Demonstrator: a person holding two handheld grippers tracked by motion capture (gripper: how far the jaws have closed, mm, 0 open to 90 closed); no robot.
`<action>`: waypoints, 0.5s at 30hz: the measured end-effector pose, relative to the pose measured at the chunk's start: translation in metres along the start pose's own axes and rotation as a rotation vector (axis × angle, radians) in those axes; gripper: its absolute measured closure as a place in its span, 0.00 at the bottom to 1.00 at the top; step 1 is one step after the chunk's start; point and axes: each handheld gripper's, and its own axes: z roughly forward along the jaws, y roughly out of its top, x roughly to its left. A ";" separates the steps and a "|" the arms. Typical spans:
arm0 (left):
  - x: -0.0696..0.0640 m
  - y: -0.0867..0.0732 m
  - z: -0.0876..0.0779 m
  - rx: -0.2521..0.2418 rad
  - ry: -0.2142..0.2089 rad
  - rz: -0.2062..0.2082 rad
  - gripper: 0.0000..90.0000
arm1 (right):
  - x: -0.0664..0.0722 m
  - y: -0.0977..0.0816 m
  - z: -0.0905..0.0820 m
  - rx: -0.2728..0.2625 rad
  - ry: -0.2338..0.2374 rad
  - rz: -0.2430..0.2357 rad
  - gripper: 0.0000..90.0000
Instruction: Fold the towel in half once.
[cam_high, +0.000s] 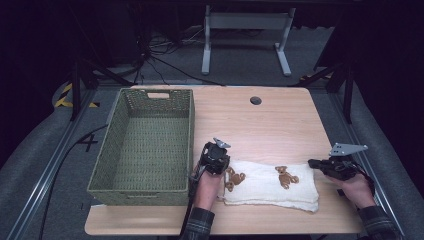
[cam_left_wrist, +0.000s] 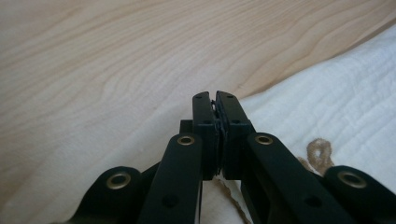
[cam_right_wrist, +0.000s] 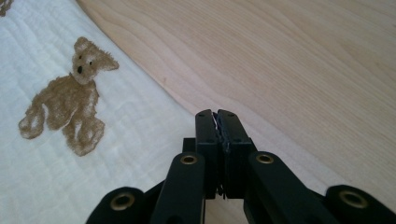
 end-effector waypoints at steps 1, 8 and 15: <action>0.001 0.002 0.001 -0.003 0.004 0.001 0.97 | -0.002 0.001 0.002 -0.003 -0.005 0.000 0.98; 0.014 0.015 0.010 -0.065 0.009 -0.034 0.97 | -0.019 0.015 0.012 -0.033 -0.039 0.014 0.98; 0.017 0.022 0.007 -0.099 0.013 -0.041 0.97 | -0.029 0.027 0.017 -0.064 -0.059 0.022 0.98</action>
